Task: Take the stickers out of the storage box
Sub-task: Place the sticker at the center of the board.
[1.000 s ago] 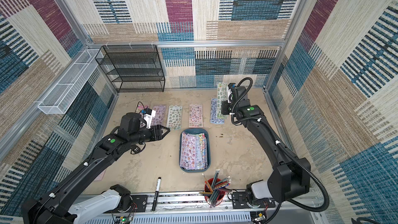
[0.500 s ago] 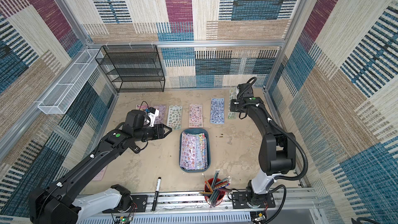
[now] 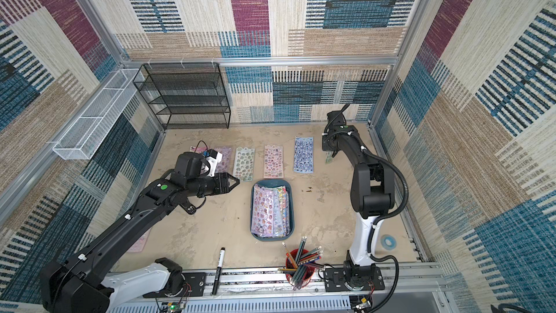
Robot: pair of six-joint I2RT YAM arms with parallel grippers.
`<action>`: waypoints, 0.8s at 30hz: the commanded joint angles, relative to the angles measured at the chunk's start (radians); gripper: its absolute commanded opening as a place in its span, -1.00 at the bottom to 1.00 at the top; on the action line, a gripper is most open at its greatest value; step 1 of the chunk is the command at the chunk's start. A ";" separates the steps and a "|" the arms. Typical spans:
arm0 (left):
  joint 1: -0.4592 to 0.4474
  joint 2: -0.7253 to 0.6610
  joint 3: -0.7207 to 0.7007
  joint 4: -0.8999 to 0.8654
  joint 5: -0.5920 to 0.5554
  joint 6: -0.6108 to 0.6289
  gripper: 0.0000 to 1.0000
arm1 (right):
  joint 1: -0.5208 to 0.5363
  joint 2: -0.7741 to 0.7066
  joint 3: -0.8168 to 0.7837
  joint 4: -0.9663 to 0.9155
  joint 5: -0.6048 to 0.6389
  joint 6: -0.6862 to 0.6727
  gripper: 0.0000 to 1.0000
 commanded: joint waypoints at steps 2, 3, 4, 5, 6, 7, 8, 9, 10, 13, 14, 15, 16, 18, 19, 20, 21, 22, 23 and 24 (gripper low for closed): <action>0.000 0.009 0.012 -0.027 -0.024 0.042 0.12 | 0.000 0.069 0.091 -0.053 -0.037 -0.029 -1.00; -0.001 0.013 0.011 -0.026 -0.026 0.037 0.12 | -0.001 0.085 0.107 -0.059 -0.066 -0.038 -1.00; -0.001 0.018 0.008 -0.022 -0.025 0.034 0.12 | 0.001 0.100 0.117 -0.061 -0.090 -0.044 -1.00; -0.001 0.024 0.006 -0.017 -0.022 0.029 0.12 | 0.002 0.116 0.128 -0.071 -0.111 -0.048 -1.00; -0.001 0.029 0.003 -0.009 -0.019 0.025 0.12 | 0.002 0.135 0.142 -0.082 -0.122 -0.052 -1.00; -0.001 0.036 0.003 -0.004 -0.015 0.020 0.12 | 0.004 0.150 0.152 -0.088 -0.124 -0.052 -1.00; -0.001 0.041 0.004 -0.001 -0.010 0.018 0.11 | 0.007 0.159 0.154 -0.088 -0.128 -0.053 -1.00; -0.001 0.048 0.007 -0.001 -0.006 0.018 0.11 | 0.010 0.166 0.154 -0.085 -0.136 -0.056 -1.00; 0.000 0.054 0.013 0.000 -0.004 0.018 0.11 | 0.012 0.171 0.156 -0.081 -0.142 -0.056 -1.00; -0.001 0.066 0.024 0.000 -0.003 0.015 0.10 | 0.022 0.180 0.157 -0.074 -0.171 -0.056 -1.00; 0.000 0.069 0.027 -0.001 -0.003 0.015 0.10 | 0.024 0.183 0.157 -0.075 -0.169 -0.053 -1.00; -0.001 0.072 0.030 0.000 -0.003 0.013 0.10 | 0.028 0.184 0.154 -0.075 -0.171 -0.051 -1.00; -0.001 0.074 0.030 0.001 -0.002 0.010 0.10 | 0.031 0.183 0.150 -0.072 -0.180 -0.050 -1.00; -0.001 0.077 0.029 0.007 0.000 0.007 0.09 | 0.041 0.179 0.137 -0.061 -0.196 -0.050 -1.00; -0.001 0.078 0.026 0.009 0.000 0.005 0.09 | 0.044 0.178 0.136 -0.059 -0.197 -0.050 -1.00; -0.001 0.080 0.025 0.011 0.002 0.003 0.09 | 0.045 0.179 0.134 -0.060 -0.196 -0.048 -1.00; -0.001 0.082 0.024 0.011 0.002 0.002 0.10 | 0.047 0.179 0.131 -0.059 -0.201 -0.046 -1.00; -0.001 0.085 0.025 0.011 0.004 0.001 0.09 | 0.046 0.179 0.127 -0.059 -0.200 -0.042 -1.00; -0.001 0.087 0.026 0.010 0.007 0.002 0.09 | 0.046 0.177 0.120 -0.059 -0.203 -0.038 -1.00; -0.001 0.089 0.026 0.010 0.011 0.001 0.09 | 0.047 0.174 0.109 -0.056 -0.205 -0.032 -1.00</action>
